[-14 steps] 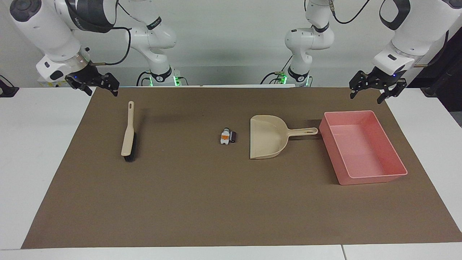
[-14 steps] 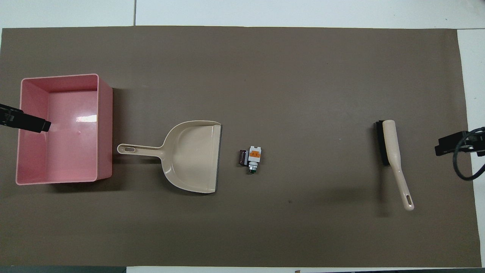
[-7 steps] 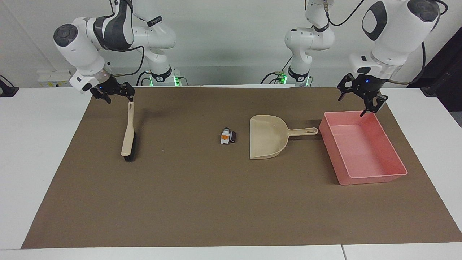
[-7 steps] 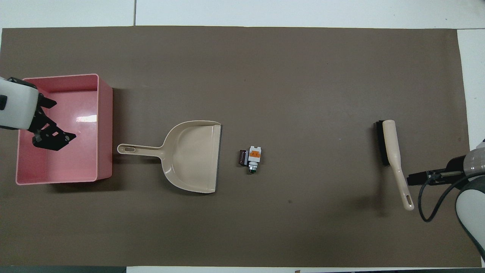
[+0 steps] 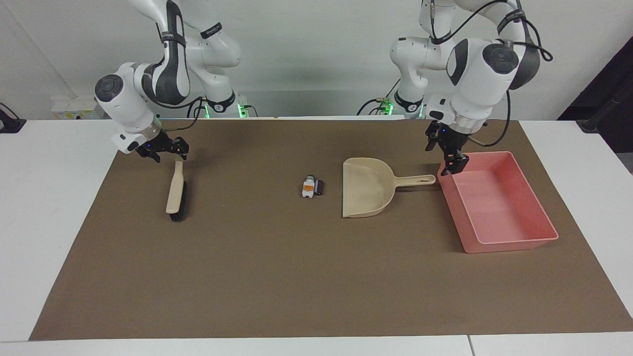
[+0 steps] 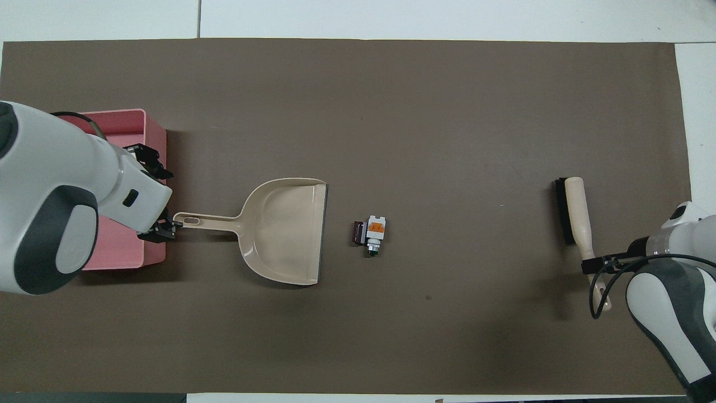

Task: Clean e-waste and dump in bin
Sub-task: 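Grasp the beige dustpan handle with the left gripper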

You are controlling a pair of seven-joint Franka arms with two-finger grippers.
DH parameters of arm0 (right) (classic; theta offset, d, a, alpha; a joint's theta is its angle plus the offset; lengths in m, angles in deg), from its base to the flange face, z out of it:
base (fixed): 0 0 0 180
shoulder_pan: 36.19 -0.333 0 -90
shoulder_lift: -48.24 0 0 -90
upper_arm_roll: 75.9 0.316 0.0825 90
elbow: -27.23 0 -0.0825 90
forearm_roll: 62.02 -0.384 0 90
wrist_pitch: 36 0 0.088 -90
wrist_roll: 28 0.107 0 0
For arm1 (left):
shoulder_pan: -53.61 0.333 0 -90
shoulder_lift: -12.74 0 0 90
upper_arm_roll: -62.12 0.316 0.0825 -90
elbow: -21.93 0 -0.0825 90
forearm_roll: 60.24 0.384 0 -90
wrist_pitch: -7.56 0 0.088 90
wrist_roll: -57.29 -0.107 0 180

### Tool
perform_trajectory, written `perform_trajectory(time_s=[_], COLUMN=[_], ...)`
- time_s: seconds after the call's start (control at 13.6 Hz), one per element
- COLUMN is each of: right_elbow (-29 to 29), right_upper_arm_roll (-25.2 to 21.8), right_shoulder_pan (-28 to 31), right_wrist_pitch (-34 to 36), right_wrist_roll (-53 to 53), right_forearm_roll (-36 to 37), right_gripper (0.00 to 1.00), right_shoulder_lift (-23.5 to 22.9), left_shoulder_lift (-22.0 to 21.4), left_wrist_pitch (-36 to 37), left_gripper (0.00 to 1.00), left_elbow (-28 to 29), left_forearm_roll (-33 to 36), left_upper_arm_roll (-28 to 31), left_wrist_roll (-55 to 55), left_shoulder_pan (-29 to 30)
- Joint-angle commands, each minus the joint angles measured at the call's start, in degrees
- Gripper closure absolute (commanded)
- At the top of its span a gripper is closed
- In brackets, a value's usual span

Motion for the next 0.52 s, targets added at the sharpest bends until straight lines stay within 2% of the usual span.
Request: perform_trajectory(time_s=[0.0,0.29,0.44], right_elbow=[-1.31,-1.14,-1.05], right_upper_arm_roll=[0.28,0.28,0.36], right_shoulder_pan=[0.65,0.21,0.21], right_wrist_pitch=[-1.32,-0.97,-0.71], right_wrist_roll=[-0.77,-0.24,-0.33], right_forearm_roll=[-0.77,-0.69,-0.69], right_gripper=[0.09,0.15,0.19], right_shoulder_lift=[-0.52,-0.96,-0.96], left_shoulder_lift=[-0.24,3.18,2.4], left_wrist_pitch=[-7.8,-14.66,-19.32], left_gripper=[0.05,0.04,0.04], left_elbow=[6.78,11.27,14.78], left_forearm_roll=[4.91,4.92,4.92], left_upper_arm_roll=[0.73,0.64,0.64], left_wrist_roll=[-0.83,0.4,0.58], left_shoulder_pan=[-3.21,-5.51,-5.51])
